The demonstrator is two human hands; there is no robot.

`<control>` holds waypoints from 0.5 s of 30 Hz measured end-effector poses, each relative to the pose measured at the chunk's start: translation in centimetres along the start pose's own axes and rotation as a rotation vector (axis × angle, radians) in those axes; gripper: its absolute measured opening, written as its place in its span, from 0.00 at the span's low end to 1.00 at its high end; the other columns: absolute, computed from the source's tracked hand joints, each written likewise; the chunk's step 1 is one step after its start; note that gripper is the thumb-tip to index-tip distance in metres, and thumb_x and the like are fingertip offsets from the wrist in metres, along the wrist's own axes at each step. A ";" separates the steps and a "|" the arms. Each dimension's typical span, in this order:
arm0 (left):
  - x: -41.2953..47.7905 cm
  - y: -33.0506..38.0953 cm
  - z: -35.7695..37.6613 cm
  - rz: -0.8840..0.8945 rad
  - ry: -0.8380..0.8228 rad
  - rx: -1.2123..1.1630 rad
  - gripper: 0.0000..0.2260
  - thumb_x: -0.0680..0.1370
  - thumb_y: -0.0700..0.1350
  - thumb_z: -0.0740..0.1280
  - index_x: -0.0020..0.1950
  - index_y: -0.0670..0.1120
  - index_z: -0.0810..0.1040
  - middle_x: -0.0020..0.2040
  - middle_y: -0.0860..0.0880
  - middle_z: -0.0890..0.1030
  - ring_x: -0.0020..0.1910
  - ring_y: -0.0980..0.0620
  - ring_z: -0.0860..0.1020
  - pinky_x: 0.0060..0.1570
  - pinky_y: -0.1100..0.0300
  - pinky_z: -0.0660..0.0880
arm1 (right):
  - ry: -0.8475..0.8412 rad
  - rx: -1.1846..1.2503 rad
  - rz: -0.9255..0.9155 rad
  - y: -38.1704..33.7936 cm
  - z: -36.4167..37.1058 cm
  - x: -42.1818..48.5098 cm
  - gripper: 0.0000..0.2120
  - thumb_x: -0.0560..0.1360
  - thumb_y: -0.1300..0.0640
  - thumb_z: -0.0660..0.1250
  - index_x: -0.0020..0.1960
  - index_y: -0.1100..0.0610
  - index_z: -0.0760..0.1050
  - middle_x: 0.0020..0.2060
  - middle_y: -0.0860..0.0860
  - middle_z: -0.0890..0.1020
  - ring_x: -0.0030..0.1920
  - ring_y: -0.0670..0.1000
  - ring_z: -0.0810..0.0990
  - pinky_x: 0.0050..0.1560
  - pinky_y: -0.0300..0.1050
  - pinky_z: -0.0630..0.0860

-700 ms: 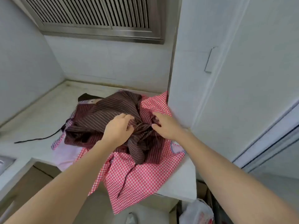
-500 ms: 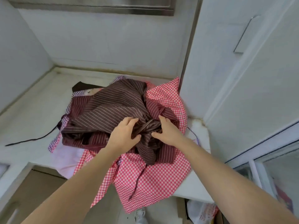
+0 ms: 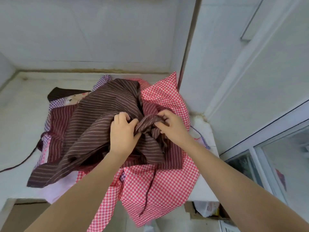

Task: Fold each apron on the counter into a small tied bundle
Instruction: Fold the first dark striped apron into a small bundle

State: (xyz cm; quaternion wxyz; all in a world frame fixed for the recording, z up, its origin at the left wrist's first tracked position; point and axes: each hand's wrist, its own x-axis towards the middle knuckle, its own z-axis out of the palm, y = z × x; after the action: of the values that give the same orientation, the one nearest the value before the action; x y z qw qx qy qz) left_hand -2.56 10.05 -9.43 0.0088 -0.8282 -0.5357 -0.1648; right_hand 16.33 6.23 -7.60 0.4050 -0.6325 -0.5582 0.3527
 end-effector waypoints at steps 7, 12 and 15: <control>-4.8 2.7 -6.5 -0.075 0.221 -0.147 0.10 0.76 0.50 0.68 0.37 0.50 0.73 0.33 0.52 0.75 0.42 0.44 0.78 0.55 0.47 0.66 | -0.144 0.150 0.066 -2.4 -2.0 -7.7 0.32 0.76 0.55 0.64 0.77 0.50 0.57 0.72 0.49 0.65 0.68 0.44 0.69 0.69 0.45 0.69; -12.6 8.1 -9.5 -0.556 0.225 -0.652 0.21 0.82 0.52 0.61 0.32 0.45 0.64 0.29 0.50 0.68 0.33 0.45 0.70 0.40 0.52 0.65 | -0.146 0.066 0.155 -1.1 -3.7 -16.8 0.34 0.76 0.63 0.64 0.77 0.53 0.52 0.75 0.51 0.60 0.73 0.49 0.62 0.73 0.47 0.61; -17.8 11.6 -10.4 -0.726 0.116 -0.936 0.18 0.82 0.56 0.57 0.50 0.40 0.72 0.48 0.48 0.74 0.49 0.48 0.71 0.54 0.54 0.66 | -0.335 0.219 0.277 -0.2 -5.4 -22.5 0.35 0.72 0.62 0.70 0.73 0.53 0.55 0.66 0.49 0.69 0.61 0.46 0.71 0.65 0.45 0.69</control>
State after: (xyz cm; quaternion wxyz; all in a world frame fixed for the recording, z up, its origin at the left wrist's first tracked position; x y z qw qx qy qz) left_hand -1.55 -12.65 -2.78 -0.3849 -0.4975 -0.6535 -0.4211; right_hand 18.21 -16.76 -5.30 0.3205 -0.5880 -0.4839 0.5634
